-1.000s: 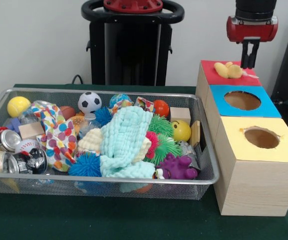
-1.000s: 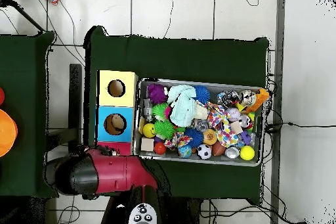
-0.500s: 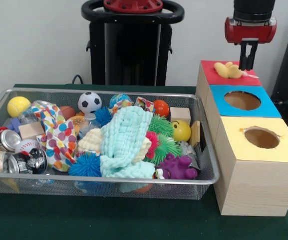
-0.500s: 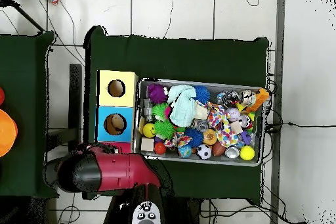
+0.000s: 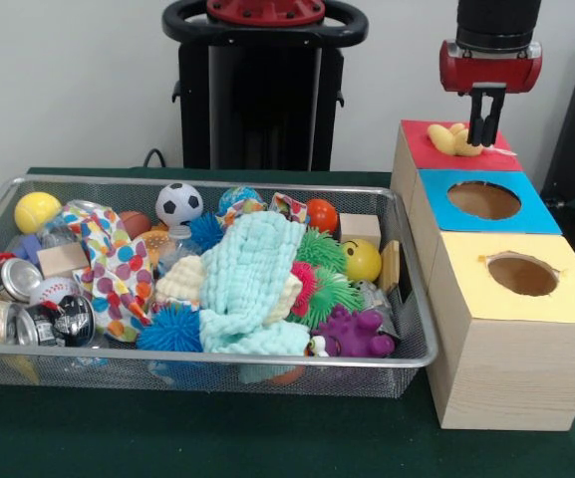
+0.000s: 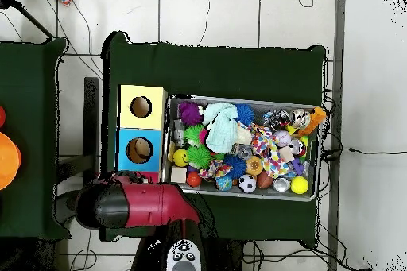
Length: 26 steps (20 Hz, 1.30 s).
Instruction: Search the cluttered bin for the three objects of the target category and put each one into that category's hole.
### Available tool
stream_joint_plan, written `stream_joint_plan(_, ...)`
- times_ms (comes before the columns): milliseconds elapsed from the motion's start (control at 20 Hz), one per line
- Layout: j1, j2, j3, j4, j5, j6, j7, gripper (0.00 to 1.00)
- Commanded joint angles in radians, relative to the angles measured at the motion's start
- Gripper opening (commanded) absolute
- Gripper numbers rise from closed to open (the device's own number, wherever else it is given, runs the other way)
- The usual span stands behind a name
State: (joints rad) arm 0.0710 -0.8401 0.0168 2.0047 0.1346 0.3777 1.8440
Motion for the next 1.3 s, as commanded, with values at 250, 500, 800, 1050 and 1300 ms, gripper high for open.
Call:
stream_joint_plan(250,-0.029,0.020,0.027,0.001,-0.026,-0.018,0.112,0.00)
stream_joint_plan(500,-0.037,0.018,0.034,0.030,-0.032,-0.039,0.108,0.00)
stream_joint_plan(800,-0.045,0.012,0.047,0.082,-0.035,-0.070,0.111,0.00)
stream_joint_plan(1050,-0.045,0.012,0.050,0.112,-0.049,-0.111,0.113,0.00)
stream_joint_plan(1300,-0.045,0.016,0.054,0.138,-0.051,-0.145,0.118,0.00)
